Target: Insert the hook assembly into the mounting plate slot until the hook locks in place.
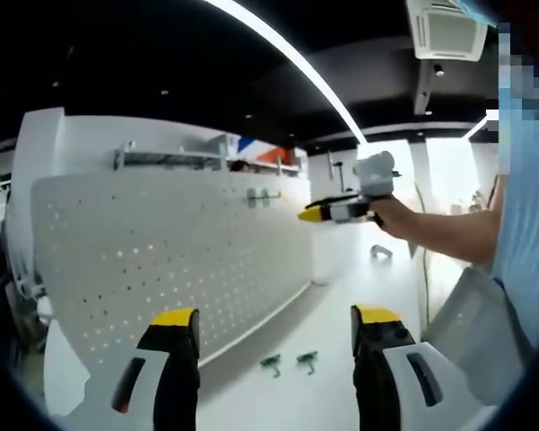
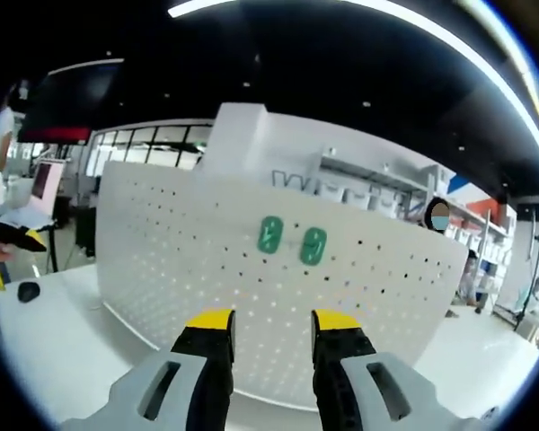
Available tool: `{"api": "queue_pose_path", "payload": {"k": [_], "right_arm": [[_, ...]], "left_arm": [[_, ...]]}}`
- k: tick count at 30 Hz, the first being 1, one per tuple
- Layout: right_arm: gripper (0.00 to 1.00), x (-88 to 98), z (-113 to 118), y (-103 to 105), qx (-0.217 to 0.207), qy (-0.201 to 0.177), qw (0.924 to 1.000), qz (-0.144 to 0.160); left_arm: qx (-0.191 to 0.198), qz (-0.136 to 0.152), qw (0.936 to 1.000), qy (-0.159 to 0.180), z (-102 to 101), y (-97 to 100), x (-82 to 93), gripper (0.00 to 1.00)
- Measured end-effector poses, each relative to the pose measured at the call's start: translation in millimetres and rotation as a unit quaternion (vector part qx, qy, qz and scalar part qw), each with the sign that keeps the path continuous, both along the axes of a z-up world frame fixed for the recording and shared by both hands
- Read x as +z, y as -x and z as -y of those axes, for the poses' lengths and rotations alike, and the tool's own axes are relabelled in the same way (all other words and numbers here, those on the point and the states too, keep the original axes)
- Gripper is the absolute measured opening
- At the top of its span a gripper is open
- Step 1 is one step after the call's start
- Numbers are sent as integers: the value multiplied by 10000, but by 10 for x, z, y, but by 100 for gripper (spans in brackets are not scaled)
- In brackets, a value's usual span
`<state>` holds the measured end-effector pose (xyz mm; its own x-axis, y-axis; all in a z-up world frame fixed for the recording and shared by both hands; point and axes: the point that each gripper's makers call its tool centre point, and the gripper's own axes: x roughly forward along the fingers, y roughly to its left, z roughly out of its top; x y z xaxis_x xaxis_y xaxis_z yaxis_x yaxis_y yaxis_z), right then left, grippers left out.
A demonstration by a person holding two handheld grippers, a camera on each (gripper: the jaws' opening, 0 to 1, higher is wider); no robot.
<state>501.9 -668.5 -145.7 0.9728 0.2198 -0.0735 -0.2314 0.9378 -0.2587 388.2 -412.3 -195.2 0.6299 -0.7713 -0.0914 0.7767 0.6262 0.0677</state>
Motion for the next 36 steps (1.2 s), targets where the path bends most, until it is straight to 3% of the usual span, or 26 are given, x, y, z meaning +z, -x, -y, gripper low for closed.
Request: {"api": "queue_pose_path", "payload": {"k": [18, 27, 36], "right_arm": [[33, -55, -10, 146, 66, 60, 9999, -53], [33, -127, 7, 249, 87, 113, 9998, -125], [33, 21, 69, 352, 62, 48, 9999, 64]], "left_arm": [[-344, -340, 9987, -157, 79, -283, -531, 59], [-560, -454, 9965, -426, 289, -559, -800, 53], [-689, -682, 9930, -673, 468, -810, -1126, 44]]}}
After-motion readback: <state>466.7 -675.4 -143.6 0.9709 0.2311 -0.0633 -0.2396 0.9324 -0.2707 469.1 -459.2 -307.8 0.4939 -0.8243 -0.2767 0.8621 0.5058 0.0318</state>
